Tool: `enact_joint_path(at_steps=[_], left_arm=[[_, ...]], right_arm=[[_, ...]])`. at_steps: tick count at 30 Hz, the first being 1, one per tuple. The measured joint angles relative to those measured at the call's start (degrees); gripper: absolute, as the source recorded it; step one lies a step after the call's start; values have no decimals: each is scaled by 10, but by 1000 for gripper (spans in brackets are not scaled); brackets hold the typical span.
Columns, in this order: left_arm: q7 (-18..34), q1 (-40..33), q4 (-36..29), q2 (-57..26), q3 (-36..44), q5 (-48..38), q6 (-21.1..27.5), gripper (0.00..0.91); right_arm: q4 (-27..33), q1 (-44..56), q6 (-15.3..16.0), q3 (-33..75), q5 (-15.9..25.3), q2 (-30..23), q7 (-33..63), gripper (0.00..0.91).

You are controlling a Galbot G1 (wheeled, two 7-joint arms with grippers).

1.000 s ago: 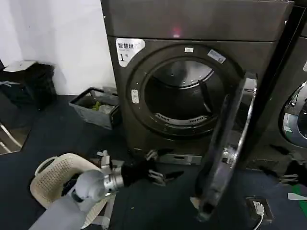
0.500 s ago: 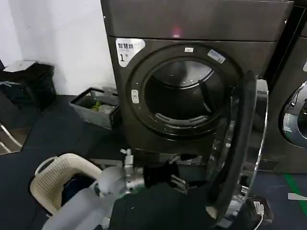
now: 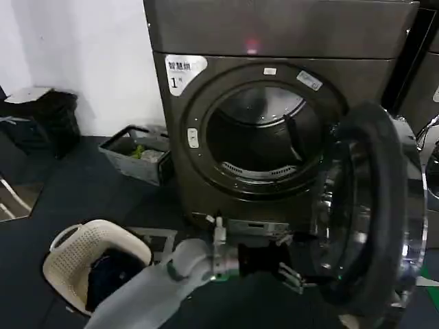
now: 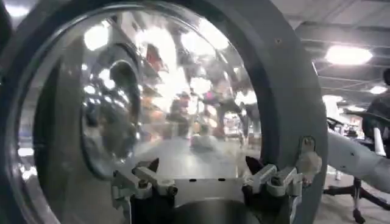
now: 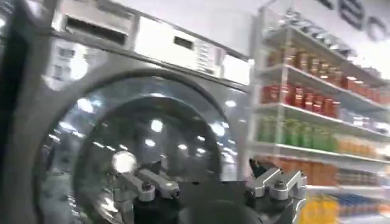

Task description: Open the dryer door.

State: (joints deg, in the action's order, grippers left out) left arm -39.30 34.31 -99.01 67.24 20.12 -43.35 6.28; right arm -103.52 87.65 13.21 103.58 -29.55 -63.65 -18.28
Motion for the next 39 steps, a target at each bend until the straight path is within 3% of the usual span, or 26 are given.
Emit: enact_joint_path(at_steps=[15,39], left_arm=[[38,-55,63,76,71,45,-29,907],[104,-132,208,240,130,118,-67,907]], right_arm=[[12,17,0,58,26,-4,42,907],[14,51,-17,110,25,-2,42,907]])
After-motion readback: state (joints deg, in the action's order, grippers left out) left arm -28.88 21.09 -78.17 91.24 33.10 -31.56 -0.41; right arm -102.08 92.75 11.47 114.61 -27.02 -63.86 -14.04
